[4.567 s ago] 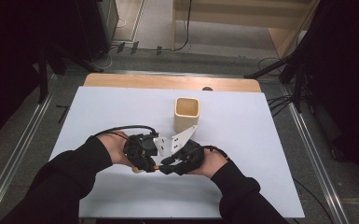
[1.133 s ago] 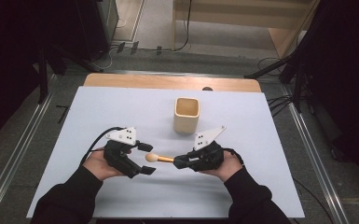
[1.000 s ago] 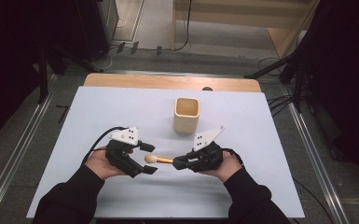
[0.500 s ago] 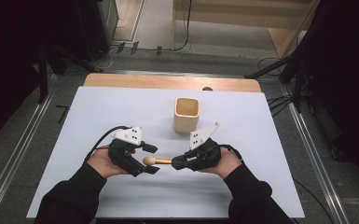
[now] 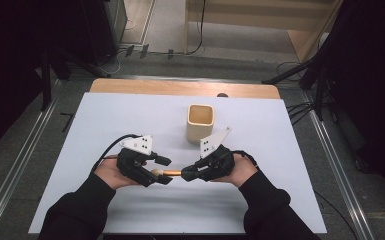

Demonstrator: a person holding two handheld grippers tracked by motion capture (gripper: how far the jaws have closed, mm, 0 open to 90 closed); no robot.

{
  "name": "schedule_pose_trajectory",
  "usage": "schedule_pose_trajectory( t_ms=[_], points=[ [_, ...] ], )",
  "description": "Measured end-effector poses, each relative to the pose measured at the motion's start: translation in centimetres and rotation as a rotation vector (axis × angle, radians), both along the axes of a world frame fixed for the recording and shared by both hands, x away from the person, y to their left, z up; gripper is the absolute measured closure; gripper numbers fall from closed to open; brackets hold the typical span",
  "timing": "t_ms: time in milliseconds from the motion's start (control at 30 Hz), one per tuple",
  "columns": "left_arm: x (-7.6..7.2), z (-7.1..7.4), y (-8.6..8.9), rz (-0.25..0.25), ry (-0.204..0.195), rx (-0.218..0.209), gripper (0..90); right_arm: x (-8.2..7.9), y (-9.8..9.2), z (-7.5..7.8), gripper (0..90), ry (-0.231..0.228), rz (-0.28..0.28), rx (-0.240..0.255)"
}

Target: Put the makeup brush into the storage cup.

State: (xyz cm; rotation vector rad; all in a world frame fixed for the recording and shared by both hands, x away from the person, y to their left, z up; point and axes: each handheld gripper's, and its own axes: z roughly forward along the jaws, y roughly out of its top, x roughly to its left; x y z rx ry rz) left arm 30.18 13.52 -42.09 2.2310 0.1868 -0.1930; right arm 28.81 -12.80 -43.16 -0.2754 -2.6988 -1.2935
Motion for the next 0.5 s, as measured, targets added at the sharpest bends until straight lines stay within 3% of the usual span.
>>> schedule_pose_trajectory(
  t_ms=[300,333,500],
  points=[
    [-0.07,-0.14,0.14,-0.003,0.005,-0.031,45.2,0.00,-0.46,-0.33,79.1,0.022,-0.028,0.051],
    [-0.04,-0.20,0.14,-0.002,0.010,-0.043,46.2,-0.07,-0.65,-0.63,79.1,0.012,-0.035,0.082],
    [-0.09,-0.27,0.10,-0.011,0.014,-0.043,52.1,-0.19,-0.61,-0.92,79.1,0.006,-0.042,0.066]
  ],
)
